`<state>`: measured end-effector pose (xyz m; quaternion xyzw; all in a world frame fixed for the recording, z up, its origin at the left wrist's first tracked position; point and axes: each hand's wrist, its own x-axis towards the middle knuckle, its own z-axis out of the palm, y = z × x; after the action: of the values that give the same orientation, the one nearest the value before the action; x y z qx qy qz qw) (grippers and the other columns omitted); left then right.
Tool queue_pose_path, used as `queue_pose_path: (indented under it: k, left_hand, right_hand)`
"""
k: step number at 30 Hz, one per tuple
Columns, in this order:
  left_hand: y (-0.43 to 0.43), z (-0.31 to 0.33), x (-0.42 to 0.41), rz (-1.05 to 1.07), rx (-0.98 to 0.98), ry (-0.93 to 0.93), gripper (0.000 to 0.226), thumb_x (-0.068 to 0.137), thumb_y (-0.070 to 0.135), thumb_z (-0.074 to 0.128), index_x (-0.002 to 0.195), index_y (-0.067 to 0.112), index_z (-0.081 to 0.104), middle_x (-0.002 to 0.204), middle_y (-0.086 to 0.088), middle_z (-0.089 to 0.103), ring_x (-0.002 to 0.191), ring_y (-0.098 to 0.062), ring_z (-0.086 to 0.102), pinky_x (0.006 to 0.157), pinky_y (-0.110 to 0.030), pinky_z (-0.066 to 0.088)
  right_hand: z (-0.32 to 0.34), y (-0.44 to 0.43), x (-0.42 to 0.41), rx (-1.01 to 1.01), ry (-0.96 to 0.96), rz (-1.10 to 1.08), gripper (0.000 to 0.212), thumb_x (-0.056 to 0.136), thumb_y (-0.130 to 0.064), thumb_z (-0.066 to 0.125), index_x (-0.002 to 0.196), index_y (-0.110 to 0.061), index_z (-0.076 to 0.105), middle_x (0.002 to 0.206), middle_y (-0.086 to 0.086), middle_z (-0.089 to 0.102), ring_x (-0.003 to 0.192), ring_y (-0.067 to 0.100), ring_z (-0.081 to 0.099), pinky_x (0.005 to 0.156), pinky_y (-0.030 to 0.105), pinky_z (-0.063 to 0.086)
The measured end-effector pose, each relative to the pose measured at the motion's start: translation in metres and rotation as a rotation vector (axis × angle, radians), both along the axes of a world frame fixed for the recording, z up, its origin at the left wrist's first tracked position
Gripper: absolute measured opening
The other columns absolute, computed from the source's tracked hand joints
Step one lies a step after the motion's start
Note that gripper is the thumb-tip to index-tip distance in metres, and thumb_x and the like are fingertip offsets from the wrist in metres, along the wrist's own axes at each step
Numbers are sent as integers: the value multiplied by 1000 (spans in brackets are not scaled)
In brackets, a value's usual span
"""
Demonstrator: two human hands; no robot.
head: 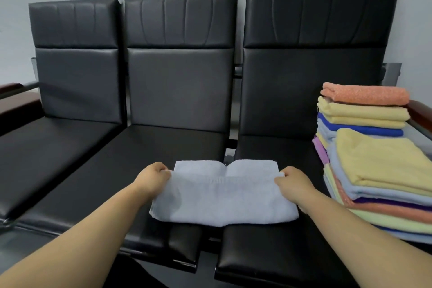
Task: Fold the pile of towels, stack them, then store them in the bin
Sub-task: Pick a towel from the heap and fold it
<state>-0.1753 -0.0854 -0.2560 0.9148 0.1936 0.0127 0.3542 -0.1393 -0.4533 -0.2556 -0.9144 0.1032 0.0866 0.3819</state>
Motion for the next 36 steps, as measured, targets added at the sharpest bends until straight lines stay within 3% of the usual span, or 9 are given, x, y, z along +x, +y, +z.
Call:
queue_pose_path:
  k: [5,9,13,20,25,28,30,33,36]
  left_hand:
    - [-6,-4,22,45,-15,-111,17,102,23,43,96,15,57,93,-3,62,79,-16,55,63,-30,41]
    - [-13,-11,46,68,-19,-166,18,104,24,40,97,14,54,89,-3,60,75,-16,52,61,-31,40]
    - [-17,-25,69,55,29,-130,18,105,26,36,100,16,50,88,-6,60,73,-21,54,59,-33,42]
    - [-17,-45,87,62,226,-54,14,103,26,34,100,16,43,83,-8,60,76,-29,58,61,-37,42]
    - [-22,-50,90,85,332,-69,10,99,23,36,93,16,40,79,-11,61,65,-28,52,56,-35,38]
    - [-19,-44,88,159,305,18,18,96,32,46,97,13,42,90,-5,56,76,-27,57,59,-35,40]
    - [-13,-35,84,179,257,174,27,91,36,52,103,12,46,95,-3,56,85,-27,59,62,-35,42]
    - [-12,-19,75,135,184,392,20,89,27,55,100,11,56,95,-5,62,82,-23,59,64,-32,44]
    - [-22,-9,71,113,83,388,18,90,22,54,101,9,61,97,-7,64,85,-26,61,71,-33,49]
  right_hand:
    - [-6,10,24,32,-104,-32,10,106,-19,50,116,-22,51,102,1,58,85,16,59,61,26,41]
    - [-13,19,52,-1,-134,-72,12,107,-18,45,113,-17,55,98,3,58,82,18,59,63,29,44]
    - [-21,23,75,-64,-118,-58,14,107,-17,41,115,-15,52,95,4,57,80,18,59,66,34,49]
    - [-28,31,91,-375,-67,0,29,108,-21,44,134,-11,37,88,6,59,72,18,60,51,31,39]
    - [-30,33,102,-391,-30,-39,30,107,-21,36,136,-12,36,90,7,58,74,21,60,53,34,41]
    - [-25,32,102,-322,-5,-62,35,108,-30,40,138,-13,36,89,7,60,72,20,60,54,33,43]
    - [-22,26,96,-239,-17,-64,35,107,-35,46,134,-13,40,91,7,61,72,20,60,54,32,44]
    - [-18,8,80,-161,-57,-82,32,105,-35,53,128,-14,44,96,5,59,77,18,62,56,32,45]
    - [-15,-8,71,-129,6,-133,29,104,-36,55,120,-13,50,93,4,58,73,16,57,54,29,39]
